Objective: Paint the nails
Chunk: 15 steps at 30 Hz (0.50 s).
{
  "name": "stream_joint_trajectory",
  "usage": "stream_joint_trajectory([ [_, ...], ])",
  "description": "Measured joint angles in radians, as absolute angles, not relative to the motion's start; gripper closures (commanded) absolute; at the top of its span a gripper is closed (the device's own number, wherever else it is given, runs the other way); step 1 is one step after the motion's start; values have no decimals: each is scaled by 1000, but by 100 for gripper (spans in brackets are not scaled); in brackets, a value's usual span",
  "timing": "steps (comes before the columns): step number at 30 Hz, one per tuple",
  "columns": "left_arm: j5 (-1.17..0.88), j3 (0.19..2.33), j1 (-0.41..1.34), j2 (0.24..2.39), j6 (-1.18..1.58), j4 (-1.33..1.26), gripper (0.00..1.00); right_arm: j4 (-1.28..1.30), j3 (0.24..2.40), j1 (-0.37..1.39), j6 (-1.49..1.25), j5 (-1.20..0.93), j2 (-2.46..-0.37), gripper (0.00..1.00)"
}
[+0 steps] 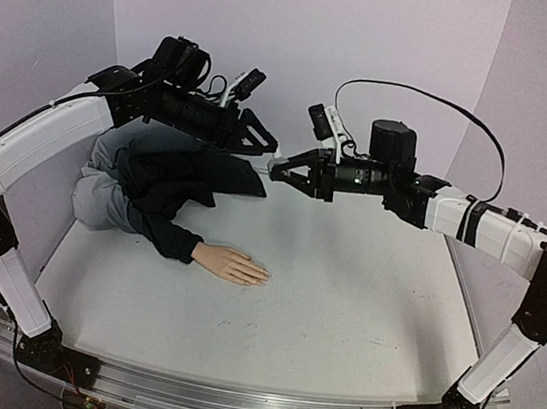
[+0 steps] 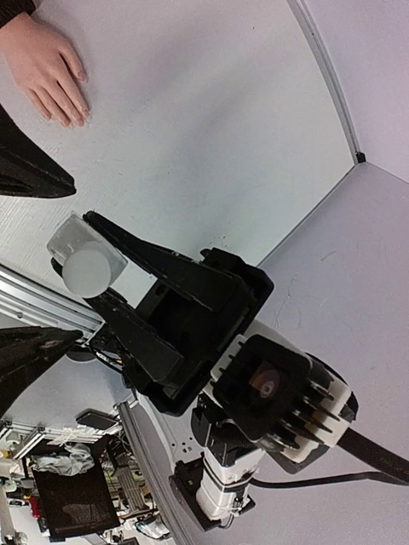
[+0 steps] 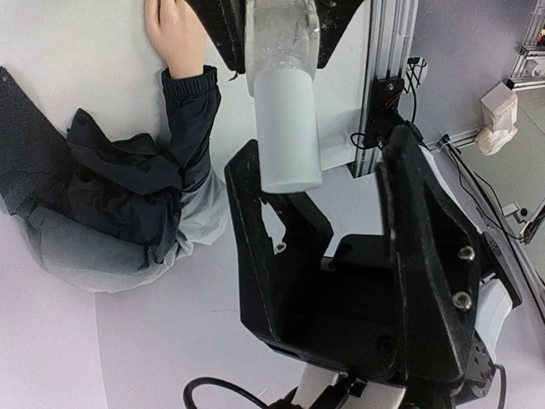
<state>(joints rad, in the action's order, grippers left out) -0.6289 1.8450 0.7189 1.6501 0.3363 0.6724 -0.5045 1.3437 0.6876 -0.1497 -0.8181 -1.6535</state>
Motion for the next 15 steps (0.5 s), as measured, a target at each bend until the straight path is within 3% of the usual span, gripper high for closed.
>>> stream_joint_trajectory([
  [15, -617, 1879, 719, 1659, 310, 737, 59, -471, 1372, 688, -146, -849, -1690, 100],
])
